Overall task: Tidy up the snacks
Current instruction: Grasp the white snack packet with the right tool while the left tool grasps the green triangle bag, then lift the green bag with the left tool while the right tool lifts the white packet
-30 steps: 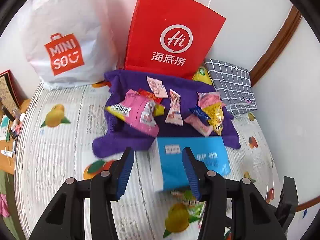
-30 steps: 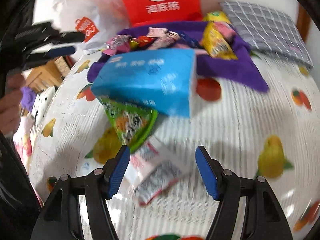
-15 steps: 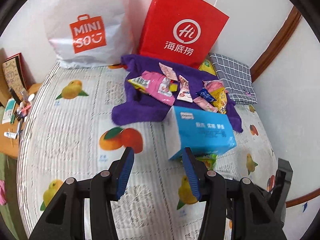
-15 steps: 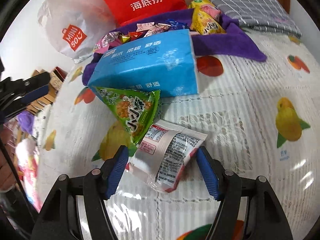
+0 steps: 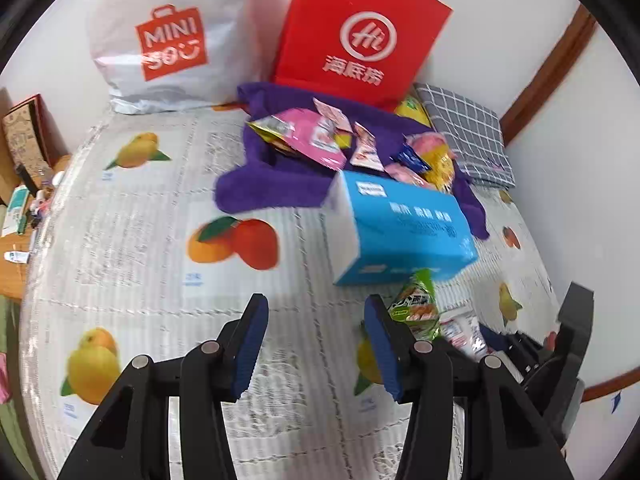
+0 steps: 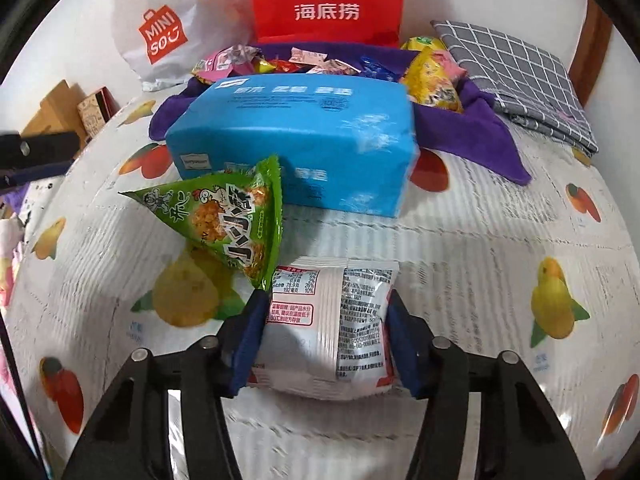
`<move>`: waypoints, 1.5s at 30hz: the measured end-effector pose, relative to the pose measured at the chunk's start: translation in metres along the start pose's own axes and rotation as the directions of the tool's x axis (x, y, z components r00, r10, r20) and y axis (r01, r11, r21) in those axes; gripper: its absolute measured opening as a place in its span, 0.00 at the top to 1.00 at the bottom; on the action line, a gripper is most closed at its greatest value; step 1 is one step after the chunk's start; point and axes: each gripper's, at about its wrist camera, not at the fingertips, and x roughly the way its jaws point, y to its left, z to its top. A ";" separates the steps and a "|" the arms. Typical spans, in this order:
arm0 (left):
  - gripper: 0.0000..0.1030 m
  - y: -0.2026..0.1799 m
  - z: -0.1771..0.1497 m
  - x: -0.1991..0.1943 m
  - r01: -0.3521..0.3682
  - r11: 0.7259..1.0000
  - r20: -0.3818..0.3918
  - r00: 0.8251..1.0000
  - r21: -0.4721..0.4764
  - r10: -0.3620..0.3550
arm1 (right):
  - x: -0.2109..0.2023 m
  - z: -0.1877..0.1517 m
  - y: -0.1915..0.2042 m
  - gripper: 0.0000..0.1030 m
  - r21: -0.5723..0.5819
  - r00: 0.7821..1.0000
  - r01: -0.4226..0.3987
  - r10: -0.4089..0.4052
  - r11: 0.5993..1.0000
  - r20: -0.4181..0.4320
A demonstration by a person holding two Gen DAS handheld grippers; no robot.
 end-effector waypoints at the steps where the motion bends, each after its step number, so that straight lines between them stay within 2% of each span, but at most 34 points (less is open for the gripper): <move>1: 0.53 -0.003 -0.002 0.002 0.009 1.000 -0.004 1.000 0.003 -0.009 | -0.002 -0.001 -0.006 0.46 0.003 1.000 0.001 -0.001 1.000 0.005; 7: 0.53 -0.035 -0.011 0.019 0.078 0.996 -0.034 0.996 0.051 -0.076 | -0.019 -0.010 -0.046 0.46 0.028 0.998 0.025 -0.026 0.999 0.051; 11: 0.53 -0.057 -0.010 0.027 0.126 0.988 -0.050 0.991 0.090 -0.122 | -0.022 -0.012 -0.078 0.46 0.072 0.993 0.078 -0.084 0.994 0.081; 17: 0.50 -0.084 -0.011 0.042 0.137 0.979 -0.072 0.989 0.151 -0.127 | -0.010 -0.011 -0.118 0.46 0.152 0.992 0.083 -0.096 0.985 0.078; 22: 0.50 -0.092 -0.017 0.066 0.091 0.979 -0.105 0.992 0.184 -0.072 | -0.003 -0.013 -0.119 0.45 0.147 0.988 0.094 -0.111 0.985 0.108; 25: 0.49 -0.091 -0.021 0.078 0.091 0.979 -0.119 0.990 0.182 -0.070 | -0.002 -0.012 -0.122 0.45 0.155 0.989 0.080 -0.098 0.985 0.109; 31: 0.50 -0.092 -0.025 0.088 0.115 0.976 -0.089 0.991 0.186 -0.099 | -0.001 -0.012 -0.117 0.45 0.139 0.987 0.106 -0.121 0.985 0.101; 33: 0.62 -0.092 -0.027 0.087 0.123 0.973 -0.075 0.991 0.198 -0.110 | -0.001 -0.013 -0.120 0.44 0.149 0.989 0.090 -0.106 0.985 0.105; 40: 0.63 -0.079 -0.037 0.076 0.111 0.968 -0.027 0.994 0.224 -0.108 | -0.001 -0.013 -0.120 0.44 0.150 0.989 0.089 -0.105 0.985 0.105; 45: 0.60 -0.068 -0.041 0.078 0.142 0.970 0.022 0.989 0.198 -0.149 | -0.001 -0.013 -0.120 0.44 0.148 0.989 0.091 -0.107 0.985 0.104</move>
